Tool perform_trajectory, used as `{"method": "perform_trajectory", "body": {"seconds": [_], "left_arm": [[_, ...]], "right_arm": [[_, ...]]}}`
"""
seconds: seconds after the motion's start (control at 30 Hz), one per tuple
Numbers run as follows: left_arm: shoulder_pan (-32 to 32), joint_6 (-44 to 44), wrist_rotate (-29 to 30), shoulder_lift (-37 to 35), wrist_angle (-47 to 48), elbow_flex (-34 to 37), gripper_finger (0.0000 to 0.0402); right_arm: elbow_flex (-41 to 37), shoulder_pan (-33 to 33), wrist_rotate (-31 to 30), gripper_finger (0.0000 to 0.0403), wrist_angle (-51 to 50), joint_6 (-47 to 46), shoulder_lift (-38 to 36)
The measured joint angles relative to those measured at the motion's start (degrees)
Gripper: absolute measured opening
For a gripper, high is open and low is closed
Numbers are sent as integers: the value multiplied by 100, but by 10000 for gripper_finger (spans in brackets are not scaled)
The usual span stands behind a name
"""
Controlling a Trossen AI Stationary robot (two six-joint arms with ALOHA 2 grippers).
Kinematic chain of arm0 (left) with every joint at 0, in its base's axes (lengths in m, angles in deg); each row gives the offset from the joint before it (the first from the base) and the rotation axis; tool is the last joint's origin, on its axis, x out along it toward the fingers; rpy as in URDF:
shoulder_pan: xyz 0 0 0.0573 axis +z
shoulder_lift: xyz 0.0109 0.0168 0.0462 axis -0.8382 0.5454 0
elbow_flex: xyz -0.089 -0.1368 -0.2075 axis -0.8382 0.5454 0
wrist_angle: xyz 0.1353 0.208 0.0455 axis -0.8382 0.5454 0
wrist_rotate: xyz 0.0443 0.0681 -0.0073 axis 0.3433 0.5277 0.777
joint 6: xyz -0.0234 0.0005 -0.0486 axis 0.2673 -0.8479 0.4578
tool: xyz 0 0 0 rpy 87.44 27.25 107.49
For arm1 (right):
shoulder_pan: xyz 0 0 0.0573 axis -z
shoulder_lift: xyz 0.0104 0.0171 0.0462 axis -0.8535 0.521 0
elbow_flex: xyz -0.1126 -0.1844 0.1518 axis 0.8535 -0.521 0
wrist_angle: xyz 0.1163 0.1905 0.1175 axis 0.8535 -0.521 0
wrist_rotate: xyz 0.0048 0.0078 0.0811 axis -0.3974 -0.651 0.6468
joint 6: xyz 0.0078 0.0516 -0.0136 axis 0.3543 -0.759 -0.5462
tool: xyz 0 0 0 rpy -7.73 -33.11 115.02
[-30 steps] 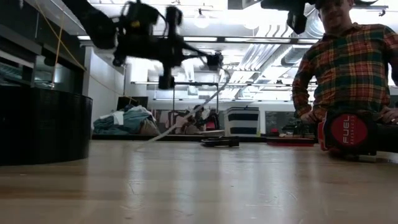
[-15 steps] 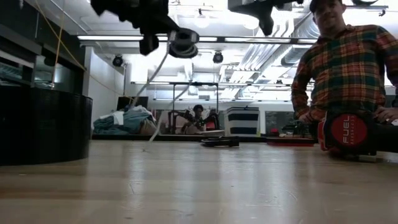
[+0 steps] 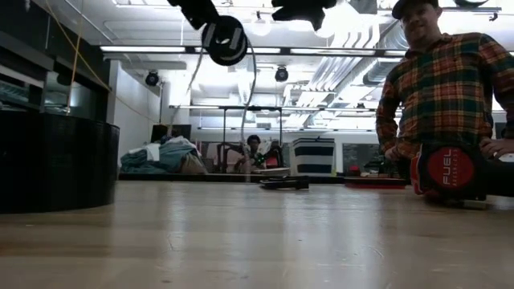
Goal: Coil cords
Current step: Uncoil the white wire
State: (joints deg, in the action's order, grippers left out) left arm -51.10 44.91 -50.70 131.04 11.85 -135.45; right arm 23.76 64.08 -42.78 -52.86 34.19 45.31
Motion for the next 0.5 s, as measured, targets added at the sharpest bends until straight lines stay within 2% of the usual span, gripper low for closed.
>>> {"method": "perform_trajectory", "body": {"seconds": [0.1,0.3,0.5], "left_arm": [[-226,-66,63,126,151,-104,0],[-415,-59,372,250,120,-139,0],[-415,-65,402,249,111,-139,0]], "right_arm": [[262,151,239,163,-51,34,159],[411,283,1097,162,-99,-248,472],[411,215,1235,162,-68,-262,660]]}}
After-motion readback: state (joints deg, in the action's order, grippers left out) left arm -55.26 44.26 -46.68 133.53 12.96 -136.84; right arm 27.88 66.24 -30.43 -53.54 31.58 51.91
